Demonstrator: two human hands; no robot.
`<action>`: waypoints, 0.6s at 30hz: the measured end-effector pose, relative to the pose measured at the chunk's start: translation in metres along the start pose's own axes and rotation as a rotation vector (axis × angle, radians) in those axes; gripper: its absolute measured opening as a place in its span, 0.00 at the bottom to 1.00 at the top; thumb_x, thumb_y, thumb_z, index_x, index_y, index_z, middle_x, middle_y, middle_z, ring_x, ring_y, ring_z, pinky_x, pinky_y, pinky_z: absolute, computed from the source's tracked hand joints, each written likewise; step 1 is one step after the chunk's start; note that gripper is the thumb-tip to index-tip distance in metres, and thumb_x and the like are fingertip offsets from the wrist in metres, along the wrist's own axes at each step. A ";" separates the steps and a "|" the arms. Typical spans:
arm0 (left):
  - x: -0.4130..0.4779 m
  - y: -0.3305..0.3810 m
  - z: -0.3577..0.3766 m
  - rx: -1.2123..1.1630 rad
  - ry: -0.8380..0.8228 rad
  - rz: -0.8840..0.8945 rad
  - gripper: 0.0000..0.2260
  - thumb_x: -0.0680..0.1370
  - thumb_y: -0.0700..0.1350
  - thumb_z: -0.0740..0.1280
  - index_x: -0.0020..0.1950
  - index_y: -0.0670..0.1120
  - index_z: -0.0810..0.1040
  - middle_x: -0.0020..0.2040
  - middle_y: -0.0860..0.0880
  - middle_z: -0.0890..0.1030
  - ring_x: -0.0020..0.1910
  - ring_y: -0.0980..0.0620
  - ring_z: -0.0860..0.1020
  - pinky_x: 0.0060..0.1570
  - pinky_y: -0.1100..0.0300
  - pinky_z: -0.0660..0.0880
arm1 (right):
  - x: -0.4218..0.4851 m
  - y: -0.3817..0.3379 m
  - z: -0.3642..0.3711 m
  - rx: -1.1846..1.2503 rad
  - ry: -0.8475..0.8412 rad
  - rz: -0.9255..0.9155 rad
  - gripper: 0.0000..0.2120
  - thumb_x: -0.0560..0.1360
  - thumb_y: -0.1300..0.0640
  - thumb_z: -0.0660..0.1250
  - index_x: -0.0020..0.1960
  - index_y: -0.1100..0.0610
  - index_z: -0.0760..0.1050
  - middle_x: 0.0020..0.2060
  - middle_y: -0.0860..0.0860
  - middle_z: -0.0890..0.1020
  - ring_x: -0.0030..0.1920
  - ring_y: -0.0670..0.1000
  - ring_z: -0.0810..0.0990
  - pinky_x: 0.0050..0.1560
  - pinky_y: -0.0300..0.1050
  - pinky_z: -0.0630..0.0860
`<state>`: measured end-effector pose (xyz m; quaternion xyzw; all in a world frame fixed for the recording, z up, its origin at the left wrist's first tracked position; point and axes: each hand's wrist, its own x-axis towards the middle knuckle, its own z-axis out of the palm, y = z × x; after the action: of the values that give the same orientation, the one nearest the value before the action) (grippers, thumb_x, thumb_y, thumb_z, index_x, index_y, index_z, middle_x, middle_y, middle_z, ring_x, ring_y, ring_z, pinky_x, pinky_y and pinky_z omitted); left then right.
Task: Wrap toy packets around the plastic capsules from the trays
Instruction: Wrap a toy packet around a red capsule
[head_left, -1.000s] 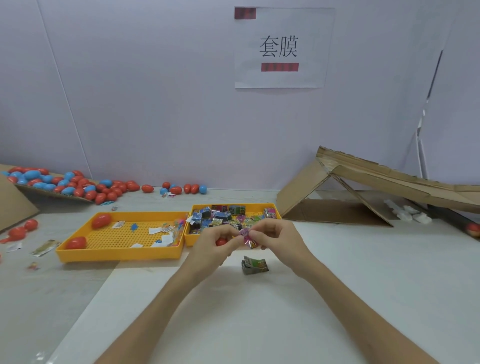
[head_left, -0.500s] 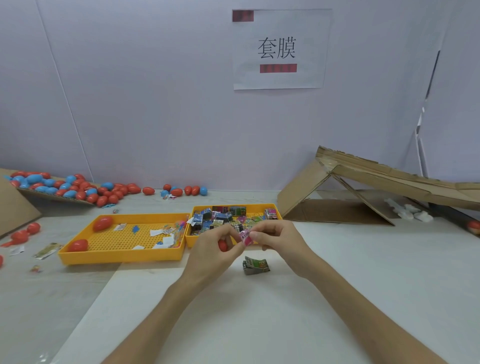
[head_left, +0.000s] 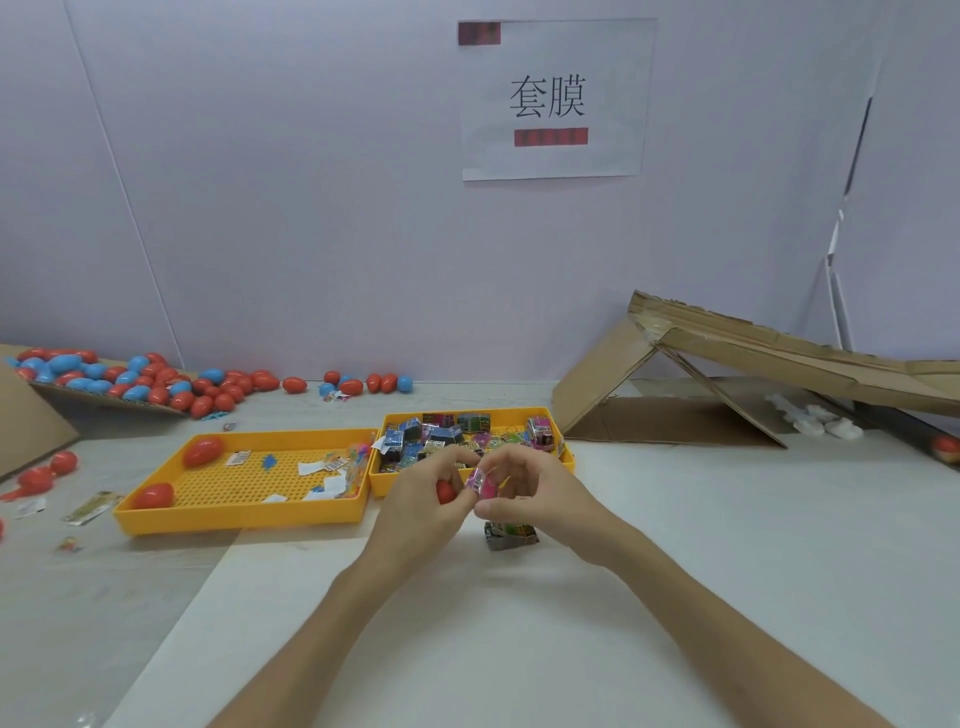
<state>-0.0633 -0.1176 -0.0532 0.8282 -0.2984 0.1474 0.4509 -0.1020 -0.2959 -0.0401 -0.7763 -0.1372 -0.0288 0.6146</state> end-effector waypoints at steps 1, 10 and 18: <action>0.000 0.000 0.000 0.007 -0.001 -0.009 0.12 0.78 0.40 0.69 0.53 0.58 0.79 0.34 0.48 0.78 0.37 0.50 0.75 0.37 0.57 0.72 | 0.000 0.001 0.002 -0.013 0.017 -0.014 0.14 0.71 0.63 0.78 0.55 0.57 0.79 0.42 0.50 0.80 0.41 0.50 0.77 0.44 0.46 0.76; 0.004 0.004 0.000 -0.216 -0.076 -0.175 0.07 0.77 0.51 0.73 0.49 0.50 0.79 0.36 0.45 0.81 0.30 0.58 0.73 0.30 0.65 0.70 | 0.004 0.001 -0.003 -0.005 0.147 -0.079 0.10 0.76 0.63 0.72 0.56 0.56 0.79 0.44 0.51 0.86 0.37 0.52 0.84 0.40 0.44 0.79; 0.004 0.007 -0.008 -0.668 -0.262 -0.409 0.22 0.69 0.50 0.78 0.55 0.39 0.78 0.34 0.45 0.73 0.29 0.51 0.70 0.28 0.61 0.67 | 0.006 0.003 -0.006 -0.015 0.203 -0.131 0.06 0.78 0.67 0.67 0.53 0.58 0.79 0.42 0.51 0.87 0.35 0.53 0.84 0.39 0.41 0.78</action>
<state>-0.0638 -0.1156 -0.0423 0.6903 -0.2140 -0.1567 0.6732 -0.0949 -0.3012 -0.0407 -0.7632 -0.1245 -0.1486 0.6164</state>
